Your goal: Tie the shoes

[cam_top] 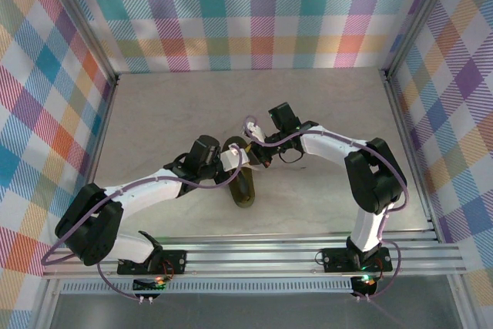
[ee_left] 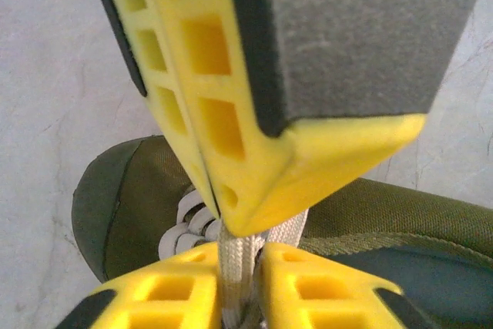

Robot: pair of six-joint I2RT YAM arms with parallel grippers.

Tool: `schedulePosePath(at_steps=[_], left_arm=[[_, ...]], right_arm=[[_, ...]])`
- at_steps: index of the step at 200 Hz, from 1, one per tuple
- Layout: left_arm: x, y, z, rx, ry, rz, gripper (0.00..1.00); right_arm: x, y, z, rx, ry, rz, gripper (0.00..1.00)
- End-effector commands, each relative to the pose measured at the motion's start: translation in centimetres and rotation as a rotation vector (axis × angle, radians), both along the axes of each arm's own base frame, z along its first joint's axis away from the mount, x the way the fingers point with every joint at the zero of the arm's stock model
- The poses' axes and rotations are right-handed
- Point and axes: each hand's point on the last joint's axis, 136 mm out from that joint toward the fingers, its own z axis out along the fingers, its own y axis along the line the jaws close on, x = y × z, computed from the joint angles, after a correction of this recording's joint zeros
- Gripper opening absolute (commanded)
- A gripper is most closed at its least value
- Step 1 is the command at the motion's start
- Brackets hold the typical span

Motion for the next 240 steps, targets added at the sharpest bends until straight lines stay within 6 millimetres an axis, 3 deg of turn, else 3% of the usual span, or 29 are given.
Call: schedulePosePath(at_steps=[1,63,71,85,113,157,185,240], left_arm=[[0.7,-0.7,2.3,-0.075,-0.024,-0.025,0.14],[0.3,-0.5,2.3,-0.109,0.017,-0.031,0.04],[0.2,-0.4,2.4,-0.114,0.019,-0.032,0.09],[-0.1,-0.4,2.8,-0.124,0.014,-0.041,0.28],[-1.0,0.3,3.1,-0.097,-0.005,-0.060,0.40],[-1.7,1.8,4.7,-0.087,-0.131,-0.003,0.37],[-2.8,1.3,3.6,-0.001,-0.139,-0.043,0.30],[-2.9,0.4,0.7,0.100,-0.124,-0.075,0.30]], right_arm=[[-0.2,0.4,1.1,0.042,-0.001,0.043,0.00],[-0.4,0.3,1.0,0.038,0.004,0.044,0.00],[-0.4,0.3,0.9,0.035,0.006,0.043,0.00],[-0.3,0.3,0.9,0.033,0.001,0.042,0.00],[-0.2,0.3,0.9,0.031,-0.002,0.038,0.00],[0.1,0.4,0.4,0.020,0.020,0.033,0.00],[0.2,0.6,0.5,0.025,0.034,0.039,0.00],[0.2,0.8,0.8,0.032,0.053,0.052,0.00]])
